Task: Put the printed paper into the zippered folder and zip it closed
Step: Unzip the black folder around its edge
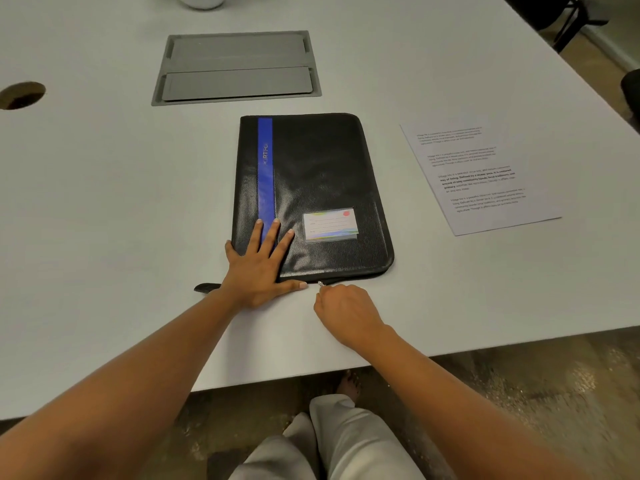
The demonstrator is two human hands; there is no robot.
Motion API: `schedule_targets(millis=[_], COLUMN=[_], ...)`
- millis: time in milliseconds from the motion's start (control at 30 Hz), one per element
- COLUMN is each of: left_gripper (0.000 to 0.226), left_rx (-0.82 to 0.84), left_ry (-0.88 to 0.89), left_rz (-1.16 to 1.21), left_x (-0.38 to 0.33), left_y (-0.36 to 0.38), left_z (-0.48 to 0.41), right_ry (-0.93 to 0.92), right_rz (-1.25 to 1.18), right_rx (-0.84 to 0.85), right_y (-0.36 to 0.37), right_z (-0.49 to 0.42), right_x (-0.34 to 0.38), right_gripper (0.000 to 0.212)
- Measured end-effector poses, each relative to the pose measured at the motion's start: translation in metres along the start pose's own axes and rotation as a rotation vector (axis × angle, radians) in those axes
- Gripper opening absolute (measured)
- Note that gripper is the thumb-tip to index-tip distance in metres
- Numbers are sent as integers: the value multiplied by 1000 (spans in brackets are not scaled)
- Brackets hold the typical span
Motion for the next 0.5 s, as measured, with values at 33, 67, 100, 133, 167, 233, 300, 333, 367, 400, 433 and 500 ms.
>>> schedule_targets(millis=[33,67,100,133,167,233,300,333,367,400,433,500], left_gripper=[123,123,122,122,122,124,125,125,125,126,126,128], left_rx=[-2,-6,-7,-5,-1,5,10,14,20,26,32,37], left_ry=[3,4,3,1,-2,-5,-6,-7,-8,-9,-8,-8], left_rz=[1,-1,-3,-5,-8,-12,-11,-12,-14,-18,-21,-16], left_x=[0,0,0,0,0,-1,-1,0,-1,-1,0,0], left_y=[0,0,0,0,0,0,-1,-1,-1,-1,-1,-1], left_z=[0,0,-1,-1,-1,-1,-1,-1,-1,-1,-1,-1], right_ry=[-9,-14,-14,-21,-30,-40,-52,-66,-88,-116,-147,-156], right_rz=[-11,-20,-29,-27,-24,-14,-40,-51,-38,-14,-6,9], right_rx=[-8,-12,-5,0,2,3,28,53,86,112,130,172], right_y=[-1,-2,-3,-4,-5,-5,0,4,9,14,20,27], right_z=[0,-1,-2,-2,-2,-2,-4,-5,-5,-5,-5,-5], right_x=[1,2,3,3,4,6,9,11,14,17,18,18], right_gripper=[44,44,44,45,45,44,43,41,36,29,22,17])
Point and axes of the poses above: each hand's wrist, its own z-axis away from the middle knuckle, its own y-axis out of the palm, x = y × z, the point moved 7 cm from there along -z, towards the middle knuckle, and after that the axes turned 1 degree about y, right-handed, at the moved point
